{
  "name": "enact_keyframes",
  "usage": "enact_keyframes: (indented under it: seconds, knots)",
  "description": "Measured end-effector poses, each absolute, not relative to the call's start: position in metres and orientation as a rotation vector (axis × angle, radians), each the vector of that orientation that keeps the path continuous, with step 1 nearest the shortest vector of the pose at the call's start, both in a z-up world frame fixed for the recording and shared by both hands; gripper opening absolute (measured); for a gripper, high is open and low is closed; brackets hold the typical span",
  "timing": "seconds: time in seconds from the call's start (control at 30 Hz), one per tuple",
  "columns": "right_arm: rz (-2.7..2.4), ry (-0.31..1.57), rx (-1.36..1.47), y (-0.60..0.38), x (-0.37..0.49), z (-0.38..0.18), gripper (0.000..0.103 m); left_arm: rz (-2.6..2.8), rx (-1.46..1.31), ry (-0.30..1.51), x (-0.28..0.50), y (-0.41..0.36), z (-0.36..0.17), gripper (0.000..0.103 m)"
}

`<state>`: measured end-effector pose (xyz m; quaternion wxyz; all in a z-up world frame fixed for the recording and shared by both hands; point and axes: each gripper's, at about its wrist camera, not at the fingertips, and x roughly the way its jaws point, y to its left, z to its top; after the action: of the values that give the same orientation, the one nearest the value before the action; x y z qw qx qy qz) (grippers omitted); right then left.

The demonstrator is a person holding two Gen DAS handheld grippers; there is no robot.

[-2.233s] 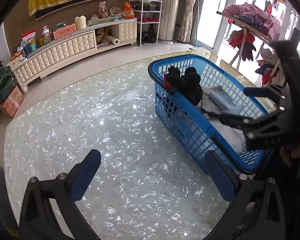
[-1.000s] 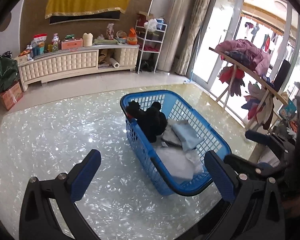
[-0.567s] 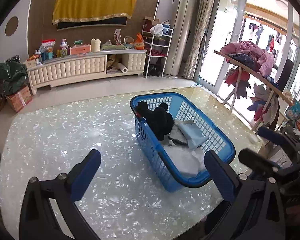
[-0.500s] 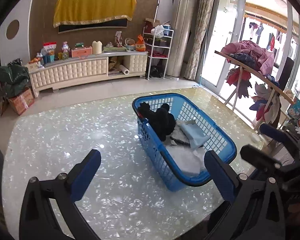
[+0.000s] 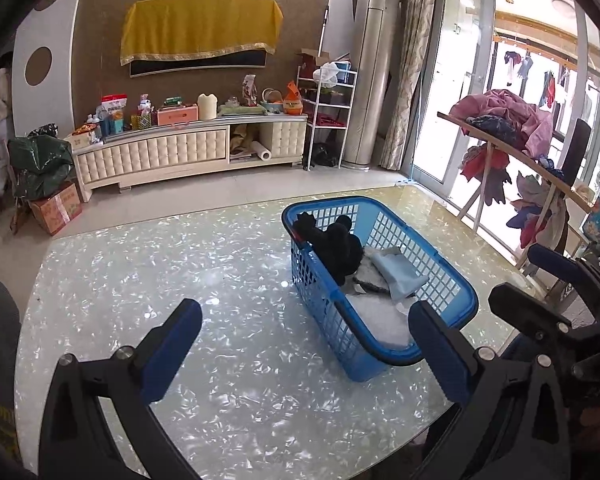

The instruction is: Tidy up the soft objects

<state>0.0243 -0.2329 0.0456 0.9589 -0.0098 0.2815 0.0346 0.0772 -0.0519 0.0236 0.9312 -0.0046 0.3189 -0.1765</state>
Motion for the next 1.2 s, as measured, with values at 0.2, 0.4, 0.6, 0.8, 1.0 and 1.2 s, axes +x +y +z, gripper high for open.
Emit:
enact_keyframes:
  seconds: [0.2, 0.4, 0.6, 0.8, 1.0, 1.2]
  knots:
    - [0.071, 0.564, -0.025, -0.2312, 0.0233, 0.0467, 0.102, -0.354, -0.014, 0.640, 0.0750, -0.0493, 0.0261, 0.103]
    - [0.070, 0.565, -0.028, -0.2302, 0.0228, 0.0472, 0.103, -0.360, -0.016, 0.651, 0.0752, -0.0493, 0.0254, 0.103]
    - [0.064, 0.565, -0.029, -0.2302, 0.0216, 0.0486, 0.103, -0.370, -0.019, 0.656, 0.0742, -0.0510, 0.0251, 0.103]
    - [0.059, 0.574, -0.029, -0.2299, 0.0216, 0.0483, 0.102, -0.381, -0.011, 0.660, 0.0735, -0.0532, 0.0252, 0.103]
    - [0.054, 0.575, -0.029, -0.2313, 0.0212, 0.0501, 0.102, -0.387, -0.012, 0.661, 0.0731, -0.0542, 0.0255, 0.103]
    - [0.051, 0.575, -0.027, -0.2323, 0.0193, 0.0513, 0.102, -0.393, -0.011, 0.661, 0.0711, -0.0564, 0.0254, 0.103]
